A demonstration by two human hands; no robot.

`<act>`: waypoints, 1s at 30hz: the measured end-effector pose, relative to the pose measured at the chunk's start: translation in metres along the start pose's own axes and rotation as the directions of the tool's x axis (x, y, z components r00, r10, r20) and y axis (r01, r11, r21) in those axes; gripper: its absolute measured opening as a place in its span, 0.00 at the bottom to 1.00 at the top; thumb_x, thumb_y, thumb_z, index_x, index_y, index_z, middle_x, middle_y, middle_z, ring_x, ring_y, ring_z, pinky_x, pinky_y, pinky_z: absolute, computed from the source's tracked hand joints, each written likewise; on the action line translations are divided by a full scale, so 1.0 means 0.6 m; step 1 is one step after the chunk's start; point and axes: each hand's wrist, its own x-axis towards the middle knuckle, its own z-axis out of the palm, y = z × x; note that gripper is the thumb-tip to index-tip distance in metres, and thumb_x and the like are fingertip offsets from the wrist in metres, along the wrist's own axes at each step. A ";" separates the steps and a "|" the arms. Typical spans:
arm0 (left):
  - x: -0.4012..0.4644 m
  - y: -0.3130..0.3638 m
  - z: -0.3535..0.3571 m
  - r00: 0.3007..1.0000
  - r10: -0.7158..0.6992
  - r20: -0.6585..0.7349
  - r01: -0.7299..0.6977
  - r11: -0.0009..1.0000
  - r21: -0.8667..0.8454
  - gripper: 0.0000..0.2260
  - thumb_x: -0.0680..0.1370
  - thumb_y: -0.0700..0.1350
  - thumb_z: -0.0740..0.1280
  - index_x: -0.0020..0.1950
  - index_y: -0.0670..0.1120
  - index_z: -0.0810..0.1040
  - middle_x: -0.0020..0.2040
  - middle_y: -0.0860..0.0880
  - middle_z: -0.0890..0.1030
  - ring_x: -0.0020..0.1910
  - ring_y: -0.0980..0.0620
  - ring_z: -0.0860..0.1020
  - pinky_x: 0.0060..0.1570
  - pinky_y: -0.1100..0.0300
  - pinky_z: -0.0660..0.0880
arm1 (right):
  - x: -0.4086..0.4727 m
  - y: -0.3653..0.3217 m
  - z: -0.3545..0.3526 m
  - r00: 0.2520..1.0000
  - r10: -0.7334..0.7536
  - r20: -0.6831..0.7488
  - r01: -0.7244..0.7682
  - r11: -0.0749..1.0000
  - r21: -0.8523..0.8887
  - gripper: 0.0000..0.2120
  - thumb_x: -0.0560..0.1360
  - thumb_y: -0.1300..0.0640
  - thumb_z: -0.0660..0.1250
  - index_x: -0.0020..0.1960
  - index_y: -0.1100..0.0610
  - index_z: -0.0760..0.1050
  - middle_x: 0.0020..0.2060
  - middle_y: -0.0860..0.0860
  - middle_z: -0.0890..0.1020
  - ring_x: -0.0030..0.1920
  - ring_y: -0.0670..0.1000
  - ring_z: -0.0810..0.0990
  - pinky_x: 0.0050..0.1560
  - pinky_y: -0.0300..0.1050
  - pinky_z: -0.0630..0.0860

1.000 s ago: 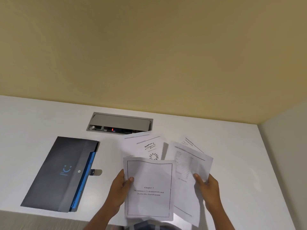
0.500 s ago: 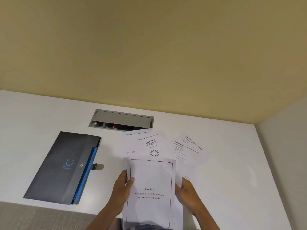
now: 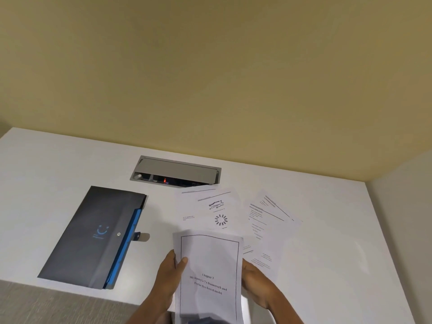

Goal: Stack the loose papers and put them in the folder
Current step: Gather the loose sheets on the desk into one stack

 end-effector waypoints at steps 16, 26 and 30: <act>0.001 -0.006 -0.045 0.983 0.121 -0.137 -0.112 0.991 0.069 0.10 0.82 0.47 0.67 0.56 0.63 0.76 0.52 0.57 0.85 0.54 0.53 0.83 0.51 0.56 0.79 | 0.135 -0.183 -0.039 0.763 -0.284 -0.581 -0.405 0.490 -0.772 0.46 0.69 0.33 0.78 0.76 0.58 0.65 0.71 0.55 0.72 0.72 0.59 0.71 0.67 0.57 0.76; 0.001 -0.007 -0.044 0.988 0.091 -0.128 -0.094 0.995 -0.020 0.08 0.82 0.47 0.67 0.59 0.57 0.78 0.52 0.52 0.87 0.53 0.51 0.85 0.48 0.58 0.82 | 0.165 -0.190 -0.047 0.769 -0.181 -0.613 -0.438 0.549 -0.712 0.50 0.67 0.43 0.85 0.77 0.59 0.62 0.72 0.58 0.72 0.73 0.61 0.74 0.71 0.58 0.75; 0.003 -0.003 -0.044 0.989 0.097 -0.112 -0.102 0.994 -0.036 0.09 0.82 0.46 0.67 0.62 0.54 0.78 0.56 0.49 0.86 0.55 0.47 0.85 0.58 0.46 0.82 | 0.165 -0.183 -0.055 0.779 -0.181 -0.600 -0.419 0.562 -0.713 0.46 0.69 0.43 0.82 0.78 0.56 0.63 0.72 0.54 0.76 0.76 0.59 0.71 0.72 0.56 0.71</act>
